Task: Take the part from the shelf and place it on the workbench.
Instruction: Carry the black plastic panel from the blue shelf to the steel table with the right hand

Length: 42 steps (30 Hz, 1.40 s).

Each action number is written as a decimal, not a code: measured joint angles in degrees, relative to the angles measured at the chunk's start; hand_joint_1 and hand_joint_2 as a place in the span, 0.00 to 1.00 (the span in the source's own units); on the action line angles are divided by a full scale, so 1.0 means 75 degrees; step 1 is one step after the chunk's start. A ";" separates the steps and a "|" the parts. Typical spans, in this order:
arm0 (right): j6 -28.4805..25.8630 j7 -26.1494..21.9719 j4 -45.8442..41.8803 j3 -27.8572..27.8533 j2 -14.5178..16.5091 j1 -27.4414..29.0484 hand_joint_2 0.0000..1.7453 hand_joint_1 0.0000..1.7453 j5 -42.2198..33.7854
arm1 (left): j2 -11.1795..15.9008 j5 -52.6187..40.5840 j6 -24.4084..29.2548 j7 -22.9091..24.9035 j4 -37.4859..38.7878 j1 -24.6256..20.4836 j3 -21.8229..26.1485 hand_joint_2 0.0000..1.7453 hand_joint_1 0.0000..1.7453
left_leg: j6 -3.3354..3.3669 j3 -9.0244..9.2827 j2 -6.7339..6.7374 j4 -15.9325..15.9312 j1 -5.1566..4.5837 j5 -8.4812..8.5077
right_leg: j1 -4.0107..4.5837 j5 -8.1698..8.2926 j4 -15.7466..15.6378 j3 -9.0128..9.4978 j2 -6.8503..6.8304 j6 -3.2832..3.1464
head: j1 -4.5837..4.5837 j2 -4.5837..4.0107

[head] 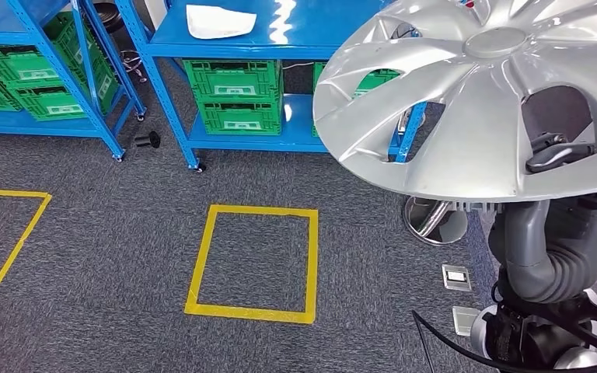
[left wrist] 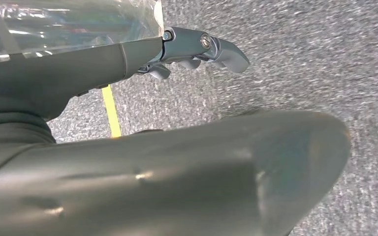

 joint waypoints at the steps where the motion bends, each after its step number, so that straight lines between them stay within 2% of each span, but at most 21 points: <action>1: -0.0003 0.0003 0.0000 -0.0001 0.0000 0.0007 1.00 1.00 0.0001 | 0.0000 0.0000 0.0000 0.0001 0.0000 -0.0004 0.0000 1.00 0.00 | -0.0006 0.0048 0.0000 0.0259 0.0001 0.0056 | 0.0003 0.0074 0.0050 -0.0145 -0.0001 0.0004 | -0.0024 0.0000; 2: -0.0005 0.0006 -0.0001 -0.0002 0.0000 0.0015 1.00 1.00 0.0002 | 0.0000 0.0000 0.0000 0.0004 0.0000 -0.0005 0.0000 1.00 0.00 | -0.0001 0.0213 -0.0001 0.0287 0.0001 0.0257 | 0.0005 0.0144 0.0109 -0.0299 0.0000 0.0014 | -0.0044 0.0000; 4: -0.0015 0.0008 -0.0009 -0.0005 0.0000 0.0041 1.00 1.00 0.0003 | 0.0003 0.0000 0.0000 0.0009 0.0000 -0.0011 0.0000 1.00 0.00 | 0.0051 0.0889 -0.0007 -0.0392 -0.0006 0.0595 | 0.0007 0.0275 0.0232 -0.0582 0.0008 0.0051 | -0.0072 0.0000; 6: -0.0028 0.0008 -0.0036 -0.0018 -0.0001 0.0071 1.00 1.00 0.0005 | 0.0007 -0.0001 0.0000 0.0009 -0.0001 -0.0036 0.0000 1.00 0.00 | 0.0121 0.1663 -0.0014 -0.1482 -0.0034 0.0449 | 0.0019 0.0396 0.0307 -0.0750 0.0004 0.0119 | -0.0083 0.0000; 8: -0.0041 0.0010 -0.0061 -0.0035 -0.0004 0.0089 1.00 1.00 0.0008 | 0.0005 -0.0002 0.0000 0.0009 -0.0001 -0.0063 0.0000 1.00 0.00 | 0.0180 0.1941 -0.0017 -0.2029 -0.0073 0.0286 | 0.0017 0.0555 0.0296 -0.0830 -0.0019 0.0203 | -0.0080 0.0000; 10: -0.0048 0.0012 -0.0068 -0.0044 -0.0010 0.0105 1.00 1.00 0.0009 | -0.0001 -0.0001 -0.0001 0.0016 -0.0001 -0.0051 0.0000 1.00 0.00 | 0.0271 0.1819 0.0005 -0.2108 -0.0051 0.0415 | 0.0008 0.0566 0.0301 -0.0914 -0.0011 0.0284 | -0.0073 0.0000; 11: -0.0049 0.0012 -0.0068 -0.0047 -0.0018 0.0113 1.00 1.00 0.0009 | -0.0002 -0.0001 -0.0001 0.0020 -0.0002 -0.0040 0.0000 1.00 0.00 | 0.0325 0.1740 0.0020 -0.2130 -0.0033 0.0509 | 0.0006 0.0377 0.0422 -0.0974 0.0004 0.0323 | -0.0057 0.0000; 14: -0.0049 0.0011 -0.0070 -0.0056 -0.0035 0.0122 1.00 1.00 0.0009 | -0.0006 -0.0013 -0.0002 0.0020 -0.0003 -0.0041 0.0000 1.00 0.00 | 0.0408 0.1425 0.0041 -0.2121 -0.0020 0.0785 | -0.0015 -0.0703 0.1575 -0.1231 0.0029 0.0414 | 0.0039 0.0000; 15: -0.0049 0.0011 -0.0070 -0.0056 -0.0036 0.0125 1.00 1.00 0.0009 | -0.0007 -0.0017 -0.0003 0.0020 -0.0003 -0.0043 0.0000 1.00 0.00 | 0.0408 0.1295 0.0041 -0.2099 -0.0024 0.0872 | -0.0022 -0.0895 0.2030 -0.1277 0.0028 0.0432 | 0.0069 0.0000; 17: -0.0050 0.0011 -0.0070 -0.0056 -0.0039 0.0131 1.00 1.00 0.0009 | -0.0009 -0.0018 -0.0002 0.0021 -0.0003 -0.0042 0.0000 1.00 0.00 | 0.0396 0.1028 0.0043 -0.2041 -0.0030 0.1034 | -0.0029 -0.0741 0.2394 -0.1123 0.0028 0.0445 | 0.0110 0.0000; 19: -0.0052 0.0011 -0.0070 -0.0057 -0.0040 0.0133 1.00 1.00 0.0009 | -0.0010 -0.0017 -0.0001 0.0022 -0.0003 -0.0042 0.0000 1.00 0.00 | 0.0366 0.0779 0.0038 -0.1967 -0.0031 0.1178 | -0.0029 -0.0326 0.1736 -0.0505 0.0028 0.0413 | 0.0149 0.0000; 21: -0.0058 0.0012 -0.0074 -0.0060 -0.0042 0.0127 1.00 1.00 0.0009 | -0.0015 -0.0016 0.0000 0.0021 -0.0003 -0.0042 0.0000 1.00 0.00 | 0.0308 0.0591 0.0027 -0.1898 -0.0053 0.1294 | -0.0008 -0.0377 0.0555 0.0290 0.0027 0.0347 | 0.0190 0.0000; 22: -0.0064 0.0012 -0.0079 -0.0062 -0.0043 0.0128 1.00 1.00 0.0009 | -0.0016 -0.0015 -0.0001 0.0028 -0.0003 -0.0042 0.0000 1.00 0.00 | 0.0267 0.0529 0.0024 -0.1884 -0.0058 0.1356 | 0.0009 -0.0495 0.0136 0.0526 0.0028 0.0311 | 0.0196 0.0000; 24: -0.0077 0.0011 -0.0087 -0.0066 -0.0046 0.0136 1.00 1.00 0.0013 | -0.0015 -0.0009 -0.0006 0.0062 -0.0003 -0.0036 0.0000 1.00 0.00 | 0.0173 0.0455 0.0025 -0.1904 -0.0053 0.1487 | 0.0027 -0.0572 -0.0157 0.0600 0.0031 0.0227 | 0.0198 0.0000; 27: -0.0105 -0.0001 -0.0087 -0.0066 -0.0047 0.0151 1.00 1.00 0.0042 | -0.0009 -0.0012 -0.0009 0.0114 -0.0003 -0.0012 0.0000 1.00 0.00 | 0.0041 0.0293 0.0012 -0.1565 -0.0031 0.1118 | -0.0016 -0.0381 -0.0192 0.0494 0.0011 0.0081 | 0.0140 0.0000; 29: -0.0117 -0.0015 -0.0087 -0.0066 -0.0047 0.0153 1.00 1.00 0.0055 | -0.0007 -0.0017 -0.0009 0.0139 -0.0003 -0.0003 0.0000 1.00 0.00 | -0.0022 0.0043 0.0008 -0.0674 -0.0009 0.0480 | -0.0017 -0.0301 -0.0170 0.0410 -0.0002 0.0031 | 0.0048 0.0000; 31: -0.0119 -0.0023 -0.0085 -0.0065 -0.0047 0.0158 1.00 1.00 0.0070 | -0.0006 -0.0018 -0.0009 0.0156 -0.0003 0.0000 0.0000 1.00 0.00 | -0.0054 -0.0082 0.0009 0.0091 0.0003 0.0185 | -0.0008 -0.0249 -0.0107 0.0292 -0.0010 0.0024 | -0.0009 0.0000; 33: -0.0119 -0.0023 -0.0085 -0.0063 -0.0047 0.0171 1.00 1.00 0.0104 | -0.0005 -0.0020 -0.0008 0.0162 -0.0003 0.0002 0.0000 1.00 0.00 | -0.0041 0.0268 0.0010 -0.0181 0.0003 0.0413 | -0.0003 -0.0230 -0.0016 0.0183 -0.0018 0.0031 | -0.0049 0.0000; 36: -0.0119 -0.0020 -0.0085 -0.0061 -0.0047 0.0189 1.00 1.00 0.0154 | 0.0003 -0.0020 -0.0004 0.0166 -0.0001 -0.0016 0.0000 1.00 0.00 | 0.0077 0.1143 0.0063 -0.1531 -0.0050 0.0769 | 0.0029 -0.0235 0.0087 0.0099 -0.0071 0.0082 | -0.0085 0.0000; 40: -0.0119 -0.0007 -0.0085 -0.0060 -0.0049 0.0198 1.00 1.00 0.0192 | 0.0001 -0.0020 -0.0003 0.0173 -0.0003 -0.0029 0.0000 1.00 0.00 | 0.0218 0.1275 0.0030 -0.1938 -0.0084 0.0807 | 0.0020 -0.0203 0.0111 0.0020 -0.0200 0.0238 | -0.0089 0.0000; 42: -0.0119 0.0004 -0.0085 -0.0062 -0.0057 0.0195 1.00 1.00 0.0192 | 0.0001 -0.0023 -0.0001 0.0170 -0.0003 -0.0030 0.0000 1.00 0.00 | 0.0314 0.1277 -0.0054 -0.2096 -0.0024 0.0873 | 0.0022 -0.0454 0.0412 -0.0142 -0.0129 0.0306 | -0.0049 0.0000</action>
